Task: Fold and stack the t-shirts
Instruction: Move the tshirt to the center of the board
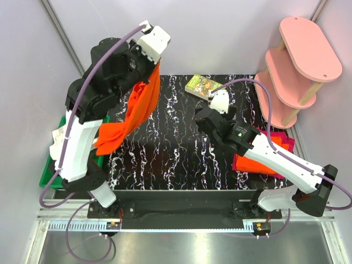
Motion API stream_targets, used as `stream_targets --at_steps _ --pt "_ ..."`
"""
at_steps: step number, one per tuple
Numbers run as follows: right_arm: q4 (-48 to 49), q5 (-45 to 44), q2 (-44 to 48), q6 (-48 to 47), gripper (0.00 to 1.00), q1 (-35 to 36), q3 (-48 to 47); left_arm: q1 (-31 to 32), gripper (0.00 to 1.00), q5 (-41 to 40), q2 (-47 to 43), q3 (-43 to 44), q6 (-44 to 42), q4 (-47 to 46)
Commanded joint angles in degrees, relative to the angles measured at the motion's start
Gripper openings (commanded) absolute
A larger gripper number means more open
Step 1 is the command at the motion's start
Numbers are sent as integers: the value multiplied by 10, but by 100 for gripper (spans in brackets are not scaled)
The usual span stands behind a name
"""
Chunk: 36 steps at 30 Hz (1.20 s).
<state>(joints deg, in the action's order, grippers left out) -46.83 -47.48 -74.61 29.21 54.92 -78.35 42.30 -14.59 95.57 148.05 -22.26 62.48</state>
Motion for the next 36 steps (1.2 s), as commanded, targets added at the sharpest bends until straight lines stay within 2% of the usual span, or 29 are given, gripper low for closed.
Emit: stream_targets --at_steps 1,6,10,12,13,16,17,19,24,29,36 --pt "-18 -23 4 14 96 5 -19 73 0 -94 -49 21 -58 -101" --pt "-20 -12 -9 36 96 5 -7 83 0 -6 -57 15 -18 -97" --pt "-21 -18 -12 37 97 5 -5 85 0 -41 -64 -7 -16 -95" --pt "-20 -22 -16 30 97 5 -11 53 0 -43 -82 -62 -8 -100" --pt "-19 -19 -17 26 96 5 -14 36 0 -33 -113 -145 2 -123" --pt "-13 -11 -30 5 94 10 -24 -32 0 -9 -167 -293 27 -166" --pt "-10 -13 -33 -4 94 20 -25 -64 0 0 -173 -314 43 -167" --pt "0 -23 -41 -15 94 38 -25 -85 0 10 -180 -354 56 -170" --pt "15 -33 -69 -30 93 84 -28 -103 0 11 -178 -392 71 -188" --pt "15 -27 -86 -7 94 99 -9 -103 0 -8 -161 -408 82 -197" --pt "25 8 -79 59 91 115 93 -122 0 -36 -136 -437 91 -234"
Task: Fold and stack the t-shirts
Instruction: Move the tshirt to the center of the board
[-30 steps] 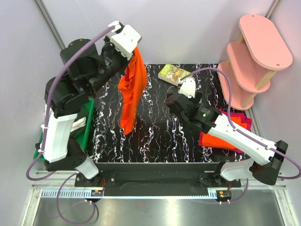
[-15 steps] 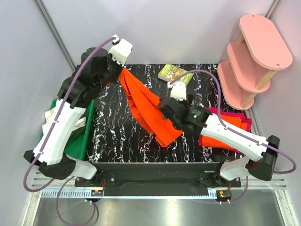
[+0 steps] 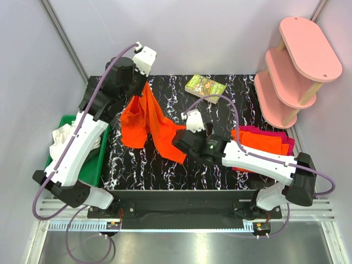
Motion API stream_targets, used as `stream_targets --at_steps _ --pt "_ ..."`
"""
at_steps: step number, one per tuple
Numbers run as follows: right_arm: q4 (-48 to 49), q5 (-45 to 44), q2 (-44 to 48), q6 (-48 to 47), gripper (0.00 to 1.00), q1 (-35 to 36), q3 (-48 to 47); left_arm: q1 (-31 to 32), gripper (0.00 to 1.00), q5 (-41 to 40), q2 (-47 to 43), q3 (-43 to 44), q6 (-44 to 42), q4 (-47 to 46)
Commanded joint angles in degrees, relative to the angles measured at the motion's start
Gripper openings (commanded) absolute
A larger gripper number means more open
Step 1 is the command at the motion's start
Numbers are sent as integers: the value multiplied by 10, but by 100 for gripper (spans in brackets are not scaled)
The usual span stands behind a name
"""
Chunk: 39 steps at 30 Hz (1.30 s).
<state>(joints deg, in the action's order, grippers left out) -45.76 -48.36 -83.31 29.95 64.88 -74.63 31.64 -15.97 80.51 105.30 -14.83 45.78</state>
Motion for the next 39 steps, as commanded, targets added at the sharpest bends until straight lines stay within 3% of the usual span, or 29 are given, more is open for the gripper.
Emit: stream_targets --at_steps 1,7,15,27,39 --pt "20 24 3 57 91 23 69 -18 0 -22 20 -11 24 -69" --pt "48 52 -65 101 86 50 107 -28 0 -22 34 -23 31 -77" --pt "99 77 -156 76 83 84 80 -35 0 -28 34 -39 31 -78" --pt "163 53 -256 32 83 69 48 -47 0 -28 -2 -95 31 -78" --pt "165 6 -276 62 59 31 34 -57 0 -25 -34 -134 31 -78"
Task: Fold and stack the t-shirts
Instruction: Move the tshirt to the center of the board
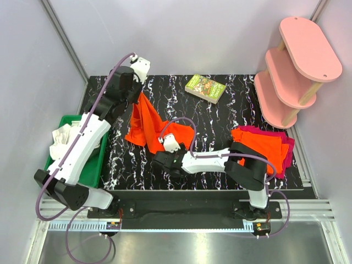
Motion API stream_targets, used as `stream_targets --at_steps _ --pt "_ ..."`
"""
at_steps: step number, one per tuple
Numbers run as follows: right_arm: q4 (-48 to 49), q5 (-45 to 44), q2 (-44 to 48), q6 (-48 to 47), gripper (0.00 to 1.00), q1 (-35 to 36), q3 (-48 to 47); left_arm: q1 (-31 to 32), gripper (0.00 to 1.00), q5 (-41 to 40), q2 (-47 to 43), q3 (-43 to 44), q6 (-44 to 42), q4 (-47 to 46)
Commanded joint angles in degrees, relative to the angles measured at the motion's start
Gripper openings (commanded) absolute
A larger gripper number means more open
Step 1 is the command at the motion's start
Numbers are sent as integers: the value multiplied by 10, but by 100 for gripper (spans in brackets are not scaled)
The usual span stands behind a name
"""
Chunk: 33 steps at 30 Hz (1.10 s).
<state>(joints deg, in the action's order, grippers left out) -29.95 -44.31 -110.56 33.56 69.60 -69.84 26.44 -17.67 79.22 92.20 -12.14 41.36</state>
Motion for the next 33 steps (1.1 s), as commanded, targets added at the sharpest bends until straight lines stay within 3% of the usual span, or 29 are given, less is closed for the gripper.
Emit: stream_targets --at_steps 1,8,11,12,13,19,23,28,33 --pt "5 -36 -3 30 57 -18 -11 -5 0 -8 -21 -4 5 -34" --pt "-3 -34 6 41 37 -25 -5 -8 0 -5 -22 -6 6 -34" --pt "-7 -39 16 43 24 -25 -3 -9 0 -6 -23 -10 9 -34" --pt "-12 -42 24 46 7 -25 -2 -9 0 -6 -26 -10 11 -34" --pt "-17 -53 29 46 0 -25 -2 -9 0 -6 -27 -11 11 -34" --pt "-69 -116 111 36 0 -26 -22 -22 0 -10 -46 -15 11 -34" --pt "-77 -152 173 -25 0 -38 -48 -38 0 -5 -60 -16 13 -35" --pt "-96 -209 269 -96 0 -69 -153 -57 0 -9 -71 16 13 -35" --pt "49 -234 314 -353 0 -101 -307 -103 0 4 -85 95 25 -44"
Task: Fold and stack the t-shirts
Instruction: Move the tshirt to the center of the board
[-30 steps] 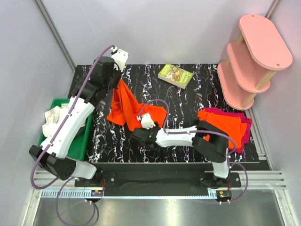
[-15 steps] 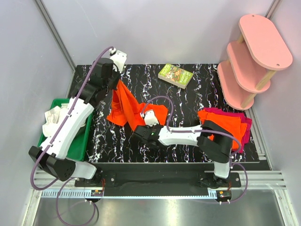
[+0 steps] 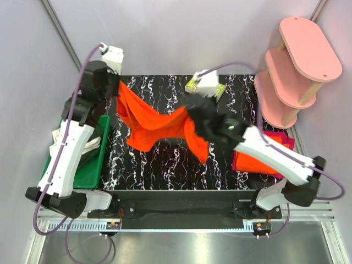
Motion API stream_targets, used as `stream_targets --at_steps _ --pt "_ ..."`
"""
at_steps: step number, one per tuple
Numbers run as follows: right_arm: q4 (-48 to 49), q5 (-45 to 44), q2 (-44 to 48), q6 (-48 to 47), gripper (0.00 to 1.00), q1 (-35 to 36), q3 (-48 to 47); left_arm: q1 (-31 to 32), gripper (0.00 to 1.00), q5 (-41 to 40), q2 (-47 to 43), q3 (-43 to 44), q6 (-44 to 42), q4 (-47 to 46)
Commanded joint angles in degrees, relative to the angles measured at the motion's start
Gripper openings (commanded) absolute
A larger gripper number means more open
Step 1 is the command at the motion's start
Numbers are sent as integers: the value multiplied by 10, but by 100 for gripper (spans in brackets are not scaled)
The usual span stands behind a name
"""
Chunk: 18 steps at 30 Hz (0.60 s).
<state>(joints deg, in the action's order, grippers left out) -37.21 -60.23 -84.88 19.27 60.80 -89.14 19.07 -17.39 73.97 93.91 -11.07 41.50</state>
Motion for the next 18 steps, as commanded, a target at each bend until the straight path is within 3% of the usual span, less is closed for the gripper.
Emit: stream_targets --at_steps 1,5,7,18 --pt "143 -81 54 -246 0 -13 -135 -32 0 1 -36 87 13 -48" --pt "236 -95 46 -383 0 -13 -214 -40 0 -2 -51 130 7 -53" --pt "241 -99 60 -389 0 -11 -219 -40 0 2 -68 144 8 -47" --pt "272 -195 124 -413 0 114 -87 -40 0 26 -227 83 0 30"
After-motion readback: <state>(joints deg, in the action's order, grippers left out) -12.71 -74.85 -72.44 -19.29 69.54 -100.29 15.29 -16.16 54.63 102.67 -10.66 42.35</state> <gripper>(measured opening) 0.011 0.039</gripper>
